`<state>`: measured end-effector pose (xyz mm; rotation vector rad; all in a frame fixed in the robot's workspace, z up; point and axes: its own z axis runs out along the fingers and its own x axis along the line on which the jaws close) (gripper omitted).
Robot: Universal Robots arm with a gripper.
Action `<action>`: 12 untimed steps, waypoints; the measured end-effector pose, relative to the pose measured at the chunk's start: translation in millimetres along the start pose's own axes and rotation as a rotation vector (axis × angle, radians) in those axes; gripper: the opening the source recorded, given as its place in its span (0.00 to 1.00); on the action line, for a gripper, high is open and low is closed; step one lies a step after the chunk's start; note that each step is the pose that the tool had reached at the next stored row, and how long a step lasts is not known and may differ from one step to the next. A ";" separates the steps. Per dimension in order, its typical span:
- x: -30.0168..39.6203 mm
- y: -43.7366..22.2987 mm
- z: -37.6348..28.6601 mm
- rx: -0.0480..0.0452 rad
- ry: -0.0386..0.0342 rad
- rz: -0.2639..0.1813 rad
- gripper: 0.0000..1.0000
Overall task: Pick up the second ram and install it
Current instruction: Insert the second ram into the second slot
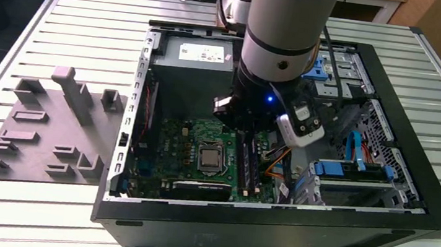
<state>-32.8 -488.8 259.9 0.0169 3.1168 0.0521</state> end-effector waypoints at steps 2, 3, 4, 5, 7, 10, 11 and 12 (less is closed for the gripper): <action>-0.1 0.0 0.5 0.0001 0.0000 0.000 0.12; -0.2 0.0 0.9 0.0000 0.0000 0.000 0.12; -0.2 0.0 1.2 0.0000 0.0000 0.000 0.12; -0.3 -0.1 1.4 0.0001 0.0000 0.001 0.12; -0.4 -0.1 2.0 0.0000 0.0000 0.001 0.12; -0.6 -0.1 2.8 0.0000 0.0000 0.001 0.12; -0.7 -0.1 3.1 -0.0001 0.0000 0.001 0.12; -0.7 -0.1 3.3 0.0000 -0.0001 0.001 0.12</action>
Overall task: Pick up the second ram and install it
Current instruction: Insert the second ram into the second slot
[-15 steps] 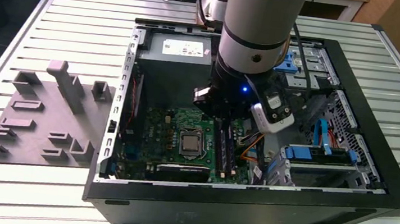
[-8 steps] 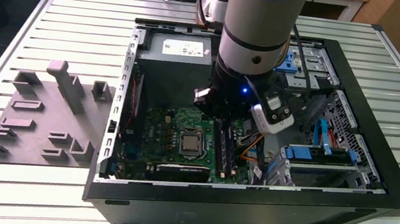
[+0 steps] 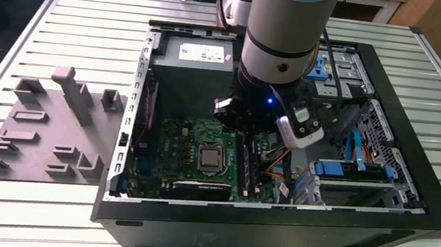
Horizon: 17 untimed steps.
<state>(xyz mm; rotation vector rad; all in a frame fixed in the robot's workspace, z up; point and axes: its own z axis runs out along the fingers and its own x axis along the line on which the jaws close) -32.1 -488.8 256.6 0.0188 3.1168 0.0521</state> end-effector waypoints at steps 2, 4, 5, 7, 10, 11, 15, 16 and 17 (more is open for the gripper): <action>-0.1 0.0 0.5 0.0000 0.0000 0.000 0.12; -0.1 0.0 1.0 0.0000 0.0000 0.000 0.12; -0.1 0.0 1.3 0.0000 0.0000 0.000 0.12; -0.1 -0.1 1.9 0.0000 0.0000 0.001 0.12; -0.1 -0.1 2.8 0.0000 0.0000 0.001 0.12; -0.1 -0.1 3.1 0.0000 0.0000 0.001 0.12; -0.2 -0.1 4.3 0.0000 0.0000 0.002 0.12; -0.2 -0.1 4.6 0.0000 0.0000 0.002 0.12; -0.2 -0.1 4.9 0.0000 0.0000 0.002 0.12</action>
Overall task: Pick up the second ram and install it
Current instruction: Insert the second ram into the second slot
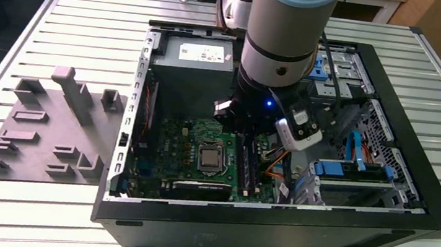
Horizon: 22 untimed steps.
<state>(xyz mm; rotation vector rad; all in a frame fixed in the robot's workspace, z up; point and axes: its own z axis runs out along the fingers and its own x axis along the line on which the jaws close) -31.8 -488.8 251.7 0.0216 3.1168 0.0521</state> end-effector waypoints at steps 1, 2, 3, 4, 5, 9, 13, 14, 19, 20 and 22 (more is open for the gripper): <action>0.0 0.0 0.4 -0.0001 -0.0001 0.000 0.12; 0.0 0.0 0.8 0.0000 0.0000 0.000 0.12; 0.0 -0.1 1.3 0.0000 -0.0001 0.000 0.12; 0.0 -0.1 1.7 0.0000 0.0000 0.000 0.12; 0.0 -0.1 2.0 0.0001 0.0000 0.001 0.12; 0.0 -0.1 3.4 0.0001 -0.0001 0.001 0.12; 0.0 -0.2 5.0 0.0000 -0.0001 0.002 0.12; 0.0 -0.2 5.4 0.0001 -0.0001 0.002 0.12; -0.1 -0.2 6.9 0.0000 -0.0001 0.002 0.12; -0.2 -0.2 7.2 0.0001 -0.0001 0.002 0.12; -0.1 -0.2 7.6 0.0002 -0.0001 0.002 0.12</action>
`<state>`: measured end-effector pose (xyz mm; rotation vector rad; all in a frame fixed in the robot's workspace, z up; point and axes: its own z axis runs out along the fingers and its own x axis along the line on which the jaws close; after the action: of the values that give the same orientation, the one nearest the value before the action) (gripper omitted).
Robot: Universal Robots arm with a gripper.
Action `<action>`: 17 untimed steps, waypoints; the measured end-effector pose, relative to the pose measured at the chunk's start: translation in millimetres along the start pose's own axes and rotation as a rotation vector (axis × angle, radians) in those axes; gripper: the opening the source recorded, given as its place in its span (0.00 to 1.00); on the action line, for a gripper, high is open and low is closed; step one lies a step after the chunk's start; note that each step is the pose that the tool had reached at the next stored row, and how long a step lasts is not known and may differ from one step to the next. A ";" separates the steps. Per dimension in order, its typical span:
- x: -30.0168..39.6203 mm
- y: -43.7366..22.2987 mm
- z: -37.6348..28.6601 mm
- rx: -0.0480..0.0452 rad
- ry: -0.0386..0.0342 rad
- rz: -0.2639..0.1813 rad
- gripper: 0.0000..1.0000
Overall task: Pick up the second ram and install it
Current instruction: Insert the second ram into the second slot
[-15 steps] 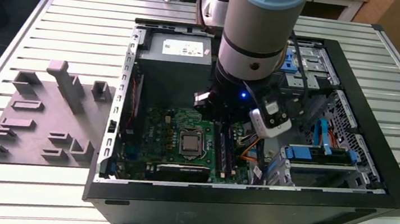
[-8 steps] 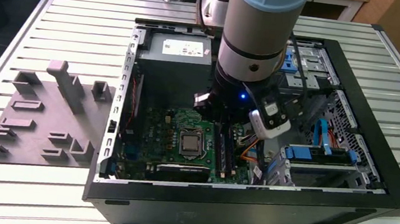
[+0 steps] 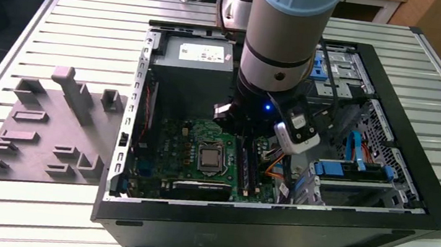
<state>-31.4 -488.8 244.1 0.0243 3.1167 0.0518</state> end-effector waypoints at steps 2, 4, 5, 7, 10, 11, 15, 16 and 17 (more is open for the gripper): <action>0.0 0.0 0.3 -0.0002 0.0001 -0.003 0.12; 0.0 0.0 0.5 -0.0003 0.0003 -0.008 0.12; 0.0 0.0 0.6 -0.0003 0.0004 -0.011 0.12; 0.0 0.0 0.8 -0.0005 0.0006 -0.017 0.12; 0.0 0.0 0.8 -0.0005 0.0006 -0.018 0.12; 0.0 0.0 0.9 -0.0006 0.0006 -0.018 0.12; -0.1 0.7 1.7 -0.0007 0.0005 -0.018 0.12; 0.0 1.0 1.9 -0.0007 0.0006 -0.018 0.12; 0.0 1.3 2.0 -0.0005 0.0006 -0.018 0.12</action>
<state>-31.4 -487.4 242.1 -0.0036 3.1171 0.0523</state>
